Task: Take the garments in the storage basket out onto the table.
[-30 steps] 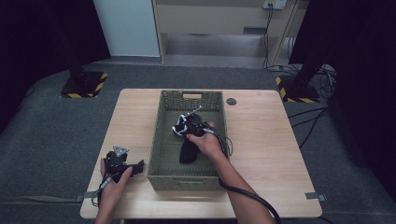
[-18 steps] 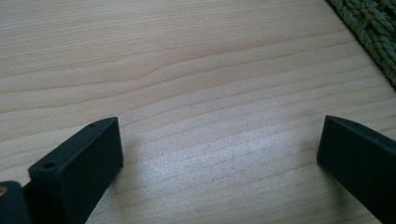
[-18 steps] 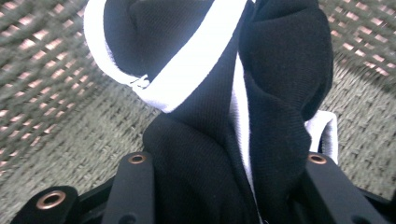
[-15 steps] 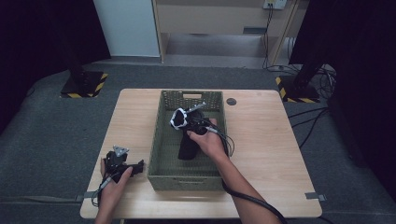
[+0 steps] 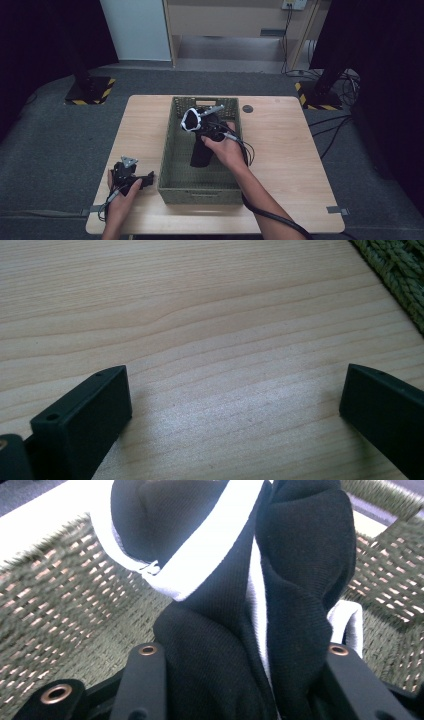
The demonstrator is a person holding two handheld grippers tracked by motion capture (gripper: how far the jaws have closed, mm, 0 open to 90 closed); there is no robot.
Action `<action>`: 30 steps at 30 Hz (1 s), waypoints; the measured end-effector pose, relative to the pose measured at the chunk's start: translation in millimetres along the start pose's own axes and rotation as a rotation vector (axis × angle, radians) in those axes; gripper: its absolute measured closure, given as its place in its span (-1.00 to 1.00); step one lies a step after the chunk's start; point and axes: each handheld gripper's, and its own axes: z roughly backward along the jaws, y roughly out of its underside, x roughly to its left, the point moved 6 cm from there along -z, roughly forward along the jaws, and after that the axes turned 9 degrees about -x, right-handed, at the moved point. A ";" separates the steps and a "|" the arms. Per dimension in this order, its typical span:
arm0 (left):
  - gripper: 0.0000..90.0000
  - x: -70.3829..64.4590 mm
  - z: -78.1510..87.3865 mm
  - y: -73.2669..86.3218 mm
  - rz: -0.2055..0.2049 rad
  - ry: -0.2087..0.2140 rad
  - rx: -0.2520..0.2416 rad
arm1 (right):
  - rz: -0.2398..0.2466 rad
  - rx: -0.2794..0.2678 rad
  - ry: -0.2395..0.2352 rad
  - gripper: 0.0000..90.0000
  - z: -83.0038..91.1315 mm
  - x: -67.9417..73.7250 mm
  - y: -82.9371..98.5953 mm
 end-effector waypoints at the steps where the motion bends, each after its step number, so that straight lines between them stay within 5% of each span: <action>1: -1.00 0.1 0.1 0.1 -0.002 0.001 0.002 | 0.004 -0.002 0.001 0.29 1.6 0.1 -1.6; 30: -1.00 0.0 0.1 0.0 -0.001 0.000 0.001 | 0.038 -0.085 -0.004 0.29 40.4 2.3 -36.3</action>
